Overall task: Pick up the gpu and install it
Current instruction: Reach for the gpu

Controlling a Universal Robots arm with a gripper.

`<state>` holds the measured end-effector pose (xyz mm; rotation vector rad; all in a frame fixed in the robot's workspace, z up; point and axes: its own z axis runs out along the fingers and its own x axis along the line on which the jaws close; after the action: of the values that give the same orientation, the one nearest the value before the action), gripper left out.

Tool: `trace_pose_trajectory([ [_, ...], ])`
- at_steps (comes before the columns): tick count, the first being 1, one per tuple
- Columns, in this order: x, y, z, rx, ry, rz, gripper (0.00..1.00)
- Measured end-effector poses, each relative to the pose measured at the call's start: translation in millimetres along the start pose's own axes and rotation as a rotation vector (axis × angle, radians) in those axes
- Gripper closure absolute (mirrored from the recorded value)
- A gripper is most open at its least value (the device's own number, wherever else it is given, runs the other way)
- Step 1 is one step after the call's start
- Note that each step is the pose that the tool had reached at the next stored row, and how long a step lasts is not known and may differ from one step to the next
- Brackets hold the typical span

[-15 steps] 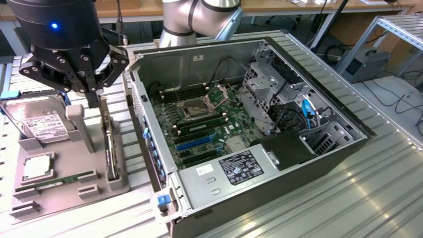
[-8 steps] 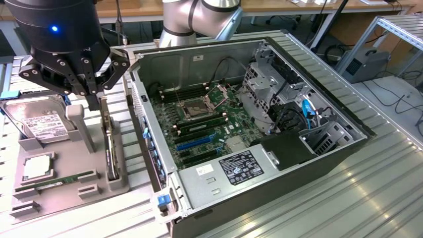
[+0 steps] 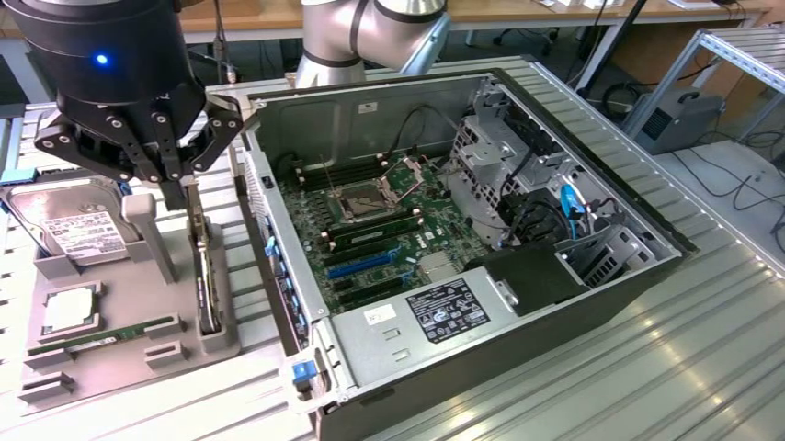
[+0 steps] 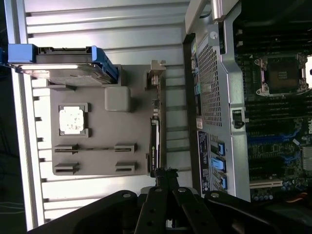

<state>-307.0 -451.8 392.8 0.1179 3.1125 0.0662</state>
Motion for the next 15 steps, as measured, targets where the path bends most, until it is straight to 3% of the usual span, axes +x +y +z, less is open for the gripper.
trace_pose_trajectory([
  [15, -0.7, -9.8, -0.4, 0.0000, 0.0000, 0.000, 0.89],
])
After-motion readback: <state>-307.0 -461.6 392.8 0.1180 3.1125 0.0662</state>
